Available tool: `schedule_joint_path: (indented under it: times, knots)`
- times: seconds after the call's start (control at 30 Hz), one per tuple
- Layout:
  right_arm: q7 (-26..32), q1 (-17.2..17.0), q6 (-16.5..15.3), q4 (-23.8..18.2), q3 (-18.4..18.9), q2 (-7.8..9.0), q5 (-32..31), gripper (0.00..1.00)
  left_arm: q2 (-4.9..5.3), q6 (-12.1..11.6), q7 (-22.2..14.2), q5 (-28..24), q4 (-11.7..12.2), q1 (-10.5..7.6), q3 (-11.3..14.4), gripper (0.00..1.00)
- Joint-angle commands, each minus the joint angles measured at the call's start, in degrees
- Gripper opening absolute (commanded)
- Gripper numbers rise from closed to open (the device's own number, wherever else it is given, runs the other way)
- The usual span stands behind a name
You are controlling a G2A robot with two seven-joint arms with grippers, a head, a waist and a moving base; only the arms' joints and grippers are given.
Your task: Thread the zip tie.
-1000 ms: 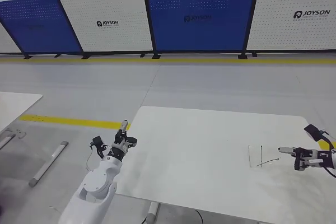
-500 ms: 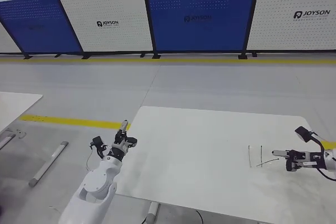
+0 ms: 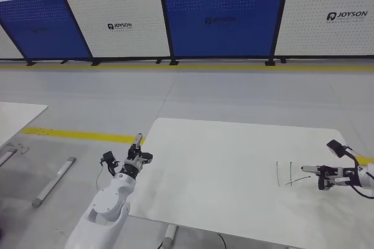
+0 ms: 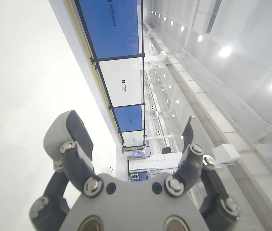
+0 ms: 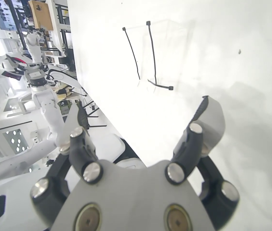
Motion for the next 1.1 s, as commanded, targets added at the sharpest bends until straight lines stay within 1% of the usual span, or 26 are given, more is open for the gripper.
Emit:
schedule_joint_path:
  times: [0.0, 0.13, 0.2, 0.23, 0.27, 0.3, 0.37, 0.43, 0.57, 0.77, 0.83, 0.93, 1.0, 1.03, 1.07]
  knots:
    - [0.27, 0.76, 0.34, 0.84, -0.95, -0.48, -0.14, 1.0, 0.0, 0.0, 0.0, 0.0, 0.0, 0.0, 0.0, 1.0]
    - [0.91, 3.04, 0.97, 4.21, -2.8, -1.73, 0.34, 1.0, 0.0, 0.0, 0.0, 0.0, 0.0, 0.0, 0.0, 1.0]
    - [0.89, 4.18, 0.61, 6.29, -3.83, -2.48, 0.52, 1.0, 0.0, 0.0, 0.0, 0.0, 0.0, 0.0, 0.0, 1.0]
    - [0.87, 4.62, 0.39, 7.19, -4.19, -2.78, 0.64, 0.96, 0.0, 0.0, 0.0, 0.0, 0.0, 0.0, 0.0, 1.0]
    - [0.84, 5.12, 0.01, 8.34, -4.66, -3.16, 0.75, 0.81, 0.0, 0.0, 0.0, 0.0, 0.0, 0.0, 0.0, 1.0]
    - [0.79, 5.46, -0.21, 9.23, -4.96, -3.43, 0.81, 0.69, 0.0, 0.0, 0.0, 0.0, 0.0, 0.0, 0.0, 1.0]
    - [0.53, 6.11, -0.6, 10.81, -5.54, -3.93, 0.82, 0.49, 0.0, 0.0, 0.0, 0.0, 0.0, 0.0, 0.0, 1.0]
    - [0.46, 6.77, -1.01, 12.62, -6.07, -4.44, 0.86, 0.47, 0.0, 0.0, 0.0, 0.0, 0.0, 0.0, 0.0, 1.0]
    - [0.43, 7.85, -1.97, 15.75, -6.7, -5.22, 1.08, 0.38, 0.0, 0.0, 0.0, 0.0, 0.0, 0.0, 0.0, 1.0]
    - [0.4, 9.02, -3.25, 19.52, -7.06, -6.07, 1.59, 0.37, 0.0, 0.0, 0.0, 0.0, 0.0, 0.0, 0.0, 1.0]
    - [0.39, 9.34, -3.42, 20.5, -7.22, -6.33, 1.52, 0.39, 0.0, 0.0, 0.0, 0.0, 0.0, 0.0, 0.0, 1.0]
    - [0.31, 9.71, -3.39, 21.63, -7.43, -6.68, 1.43, 0.39, 0.0, 0.0, 0.0, 0.0, 0.0, 0.0, 0.0, 1.0]
    - [0.26, 10.03, -3.29, 22.57, -7.5, -6.92, 1.48, 0.37, 0.0, 0.0, 0.0, 0.0, 0.0, 0.0, 0.0, 1.0]
    - [0.28, 10.18, -3.35, 22.94, -7.5, -7.01, 1.54, 0.33, 0.0, 0.0, 0.0, 0.0, 0.0, 0.0, 0.0, 1.0]
    - [0.33, 10.38, -3.51, 23.44, -7.48, -7.11, 1.61, 0.31, 0.0, 0.0, 0.0, 0.0, 0.0, 0.0, 0.0, 1.0]
